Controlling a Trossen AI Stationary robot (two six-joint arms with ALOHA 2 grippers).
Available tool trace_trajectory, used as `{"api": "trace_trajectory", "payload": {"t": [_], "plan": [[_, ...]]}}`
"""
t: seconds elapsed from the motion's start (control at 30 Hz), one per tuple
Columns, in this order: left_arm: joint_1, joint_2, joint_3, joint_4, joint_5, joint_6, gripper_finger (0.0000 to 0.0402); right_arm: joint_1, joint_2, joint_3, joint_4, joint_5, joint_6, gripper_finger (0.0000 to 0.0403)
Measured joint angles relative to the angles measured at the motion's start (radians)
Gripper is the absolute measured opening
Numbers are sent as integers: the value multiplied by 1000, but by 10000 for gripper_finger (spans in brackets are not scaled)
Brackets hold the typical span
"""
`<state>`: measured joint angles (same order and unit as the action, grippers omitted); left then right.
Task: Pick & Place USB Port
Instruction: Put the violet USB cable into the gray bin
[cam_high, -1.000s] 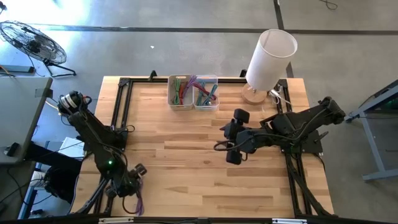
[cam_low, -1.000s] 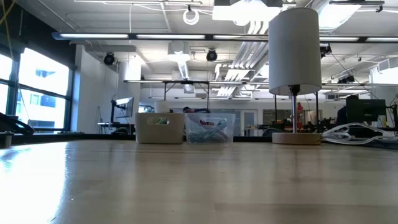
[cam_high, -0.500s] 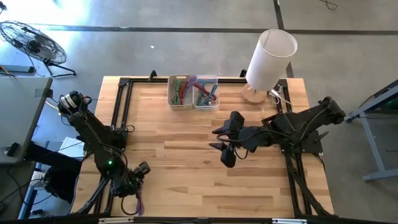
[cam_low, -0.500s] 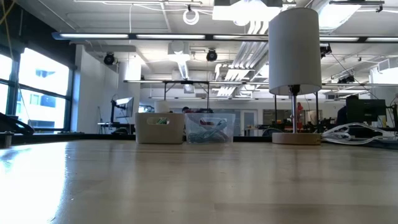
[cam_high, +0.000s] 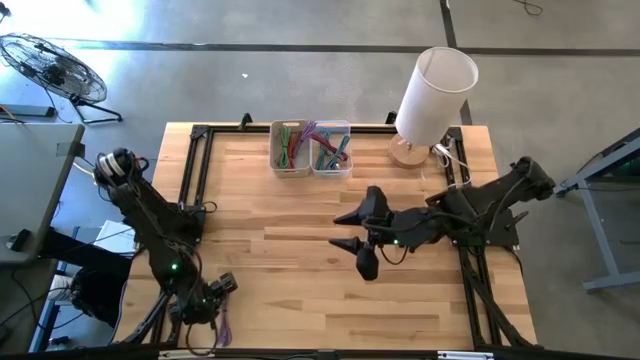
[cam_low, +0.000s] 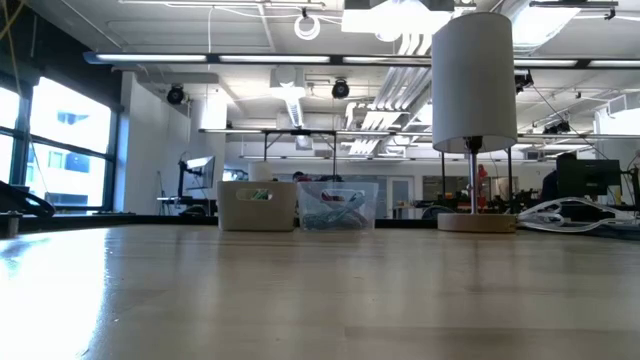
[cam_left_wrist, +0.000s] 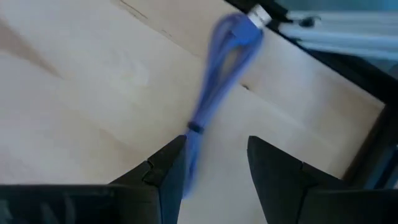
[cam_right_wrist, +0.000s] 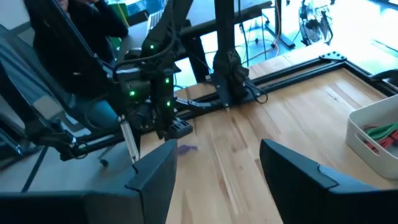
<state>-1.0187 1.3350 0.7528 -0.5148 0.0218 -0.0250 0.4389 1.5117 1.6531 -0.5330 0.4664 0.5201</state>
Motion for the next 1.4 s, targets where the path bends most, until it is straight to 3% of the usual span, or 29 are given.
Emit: {"api": "trace_trajectory", "payload": {"t": [0.5, 1.4], "plan": [[-16, 123, 0, 63, 30, 47, 165, 21, 33, 0, -12, -49, -30, 217], [-15, 130, 0, 93, -37, 256, 165, 27, 33, 0, -31, -51, -76, 213]]}}
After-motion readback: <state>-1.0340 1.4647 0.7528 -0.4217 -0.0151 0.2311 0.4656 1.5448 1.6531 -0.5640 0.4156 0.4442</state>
